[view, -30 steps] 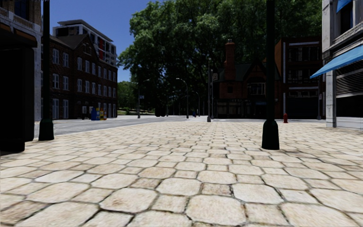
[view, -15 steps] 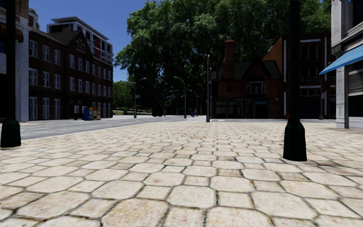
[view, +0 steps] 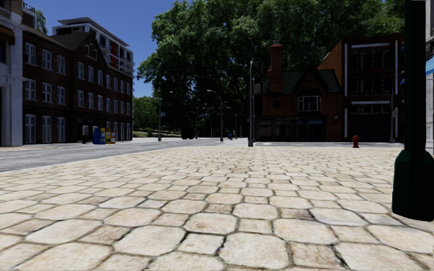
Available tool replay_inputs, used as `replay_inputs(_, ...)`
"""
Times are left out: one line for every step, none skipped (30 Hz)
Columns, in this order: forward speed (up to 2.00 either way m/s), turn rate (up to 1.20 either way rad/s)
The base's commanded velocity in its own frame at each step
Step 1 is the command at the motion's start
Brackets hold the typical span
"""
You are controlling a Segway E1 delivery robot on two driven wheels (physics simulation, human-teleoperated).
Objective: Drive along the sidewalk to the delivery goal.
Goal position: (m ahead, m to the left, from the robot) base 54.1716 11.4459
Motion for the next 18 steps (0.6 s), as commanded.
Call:
replay_inputs(2.0,0.0)
replay_inputs(2.0,0.0)
replay_inputs(2.0,0.0)
replay_inputs(2.0,0.0)
replay_inputs(2.0,0.0)
replay_inputs(2.0,0.0)
replay_inputs(2.0,0.0)
replay_inputs(2.0,0.0)
replay_inputs(2.0,0.0)
replay_inputs(2.0,0.0)
replay_inputs(2.0,0.0)
replay_inputs(2.0,0.0)
replay_inputs(2.0,0.0)
replay_inputs(2.0,0.0)
replay_inputs(2.0,0.0)
replay_inputs(2.0,0.0)
replay_inputs(2.0,0.0)
replay_inputs(2.0,0.0)
